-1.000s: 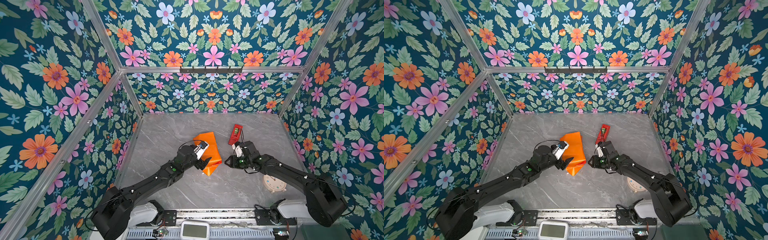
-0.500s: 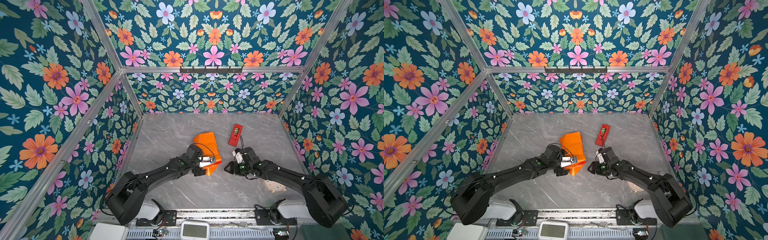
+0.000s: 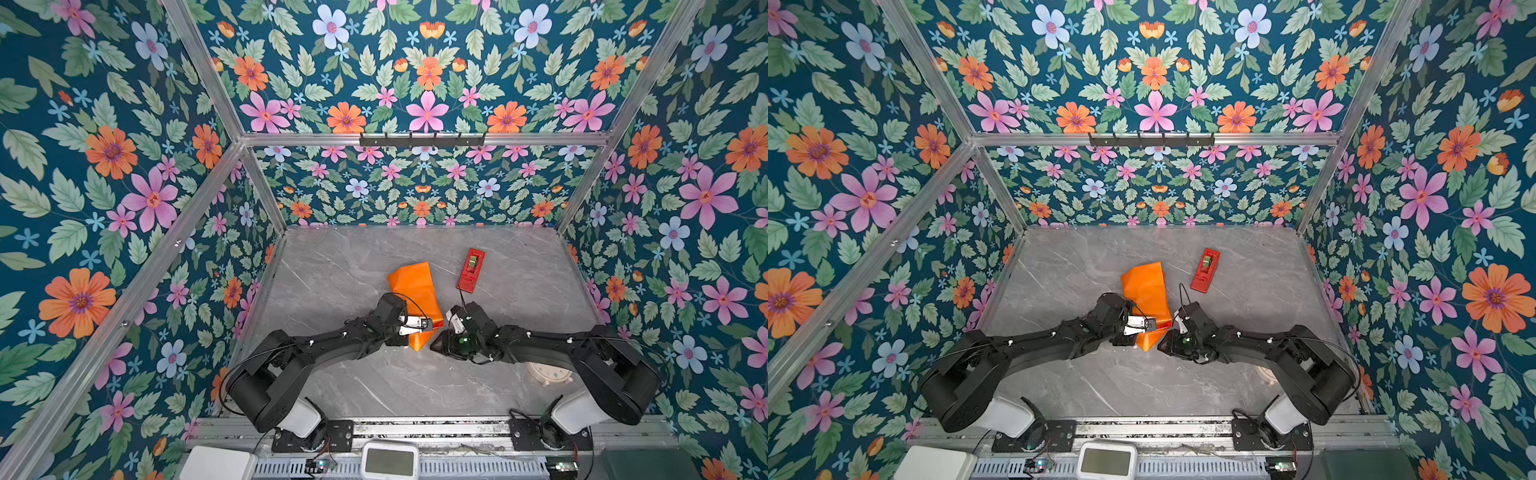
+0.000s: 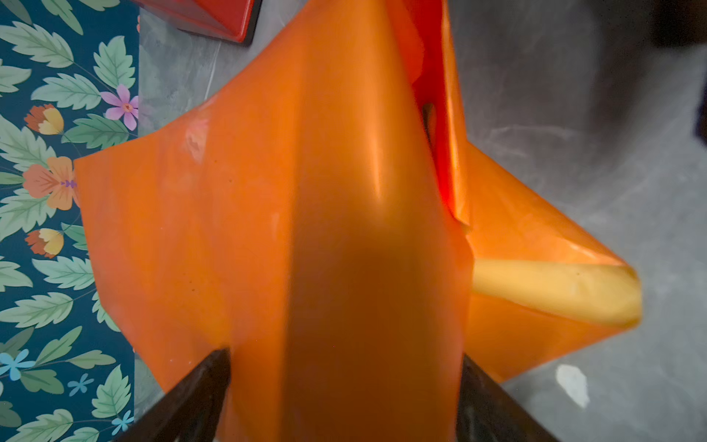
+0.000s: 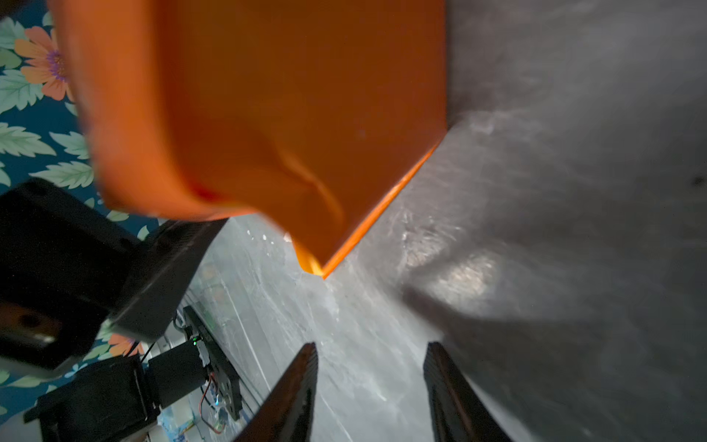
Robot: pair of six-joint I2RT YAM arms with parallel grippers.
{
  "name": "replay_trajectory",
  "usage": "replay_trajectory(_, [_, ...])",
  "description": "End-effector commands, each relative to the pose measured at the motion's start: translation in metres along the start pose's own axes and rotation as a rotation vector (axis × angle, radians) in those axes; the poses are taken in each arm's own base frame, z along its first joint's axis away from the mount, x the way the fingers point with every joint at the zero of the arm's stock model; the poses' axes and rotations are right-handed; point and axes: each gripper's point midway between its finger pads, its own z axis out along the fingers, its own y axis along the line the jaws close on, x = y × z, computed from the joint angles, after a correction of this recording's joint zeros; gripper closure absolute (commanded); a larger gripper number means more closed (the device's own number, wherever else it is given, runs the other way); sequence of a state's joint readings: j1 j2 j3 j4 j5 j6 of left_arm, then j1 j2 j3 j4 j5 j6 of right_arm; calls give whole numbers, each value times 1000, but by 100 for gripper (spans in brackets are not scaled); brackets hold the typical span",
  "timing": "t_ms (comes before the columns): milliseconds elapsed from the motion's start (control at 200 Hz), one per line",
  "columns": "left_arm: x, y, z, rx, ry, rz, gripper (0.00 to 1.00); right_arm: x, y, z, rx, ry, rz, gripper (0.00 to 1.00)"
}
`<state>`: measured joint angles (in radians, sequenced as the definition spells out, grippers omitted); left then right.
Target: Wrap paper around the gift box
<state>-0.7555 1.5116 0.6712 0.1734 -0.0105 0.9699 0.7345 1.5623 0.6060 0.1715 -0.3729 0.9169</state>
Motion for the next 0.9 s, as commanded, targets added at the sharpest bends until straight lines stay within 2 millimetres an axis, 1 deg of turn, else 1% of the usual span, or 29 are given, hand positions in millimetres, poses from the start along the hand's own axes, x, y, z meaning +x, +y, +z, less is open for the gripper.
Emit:
replay_trajectory(0, [6, -4, 3, -3, 17, 0, 13, -16, 17, 12, -54, -104, 99, 56])
replay_trajectory(75, [7, -6, 4, -6, 14, -2, 15, -15, 19, 21, -47, -130, 124, 59])
replay_trajectory(110, [6, -6, 4, -6, 7, -2, 15, -16, 23, 22, -49, -146, 133, 59])
replay_trajectory(120, [6, -6, 4, -7, 6, -3, 16, -14, 16, 28, -28, -140, 141, 59])
replay_trajectory(145, [6, -7, 4, -6, 3, -6, 16, -13, 13, 32, -14, -143, 152, 60])
replay_trajectory(280, [8, -11, 4, -2, -1, -7, 17, -12, 1, 37, 34, -195, 210, 65])
replay_trajectory(450, [7, -13, 4, -3, -14, -10, 18, -9, -5, 43, 67, -221, 236, 68])
replay_trajectory(700, [7, -13, 4, -8, -17, -9, 18, -3, -13, 43, 103, -262, 264, 73])
replay_trajectory(780, [7, -13, 4, -11, -19, -8, 18, -2, -13, 41, 123, -274, 261, 74])
replay_trajectory(895, [6, -12, 4, -14, -22, -8, 18, 2, -19, 35, 189, -306, 254, 75])
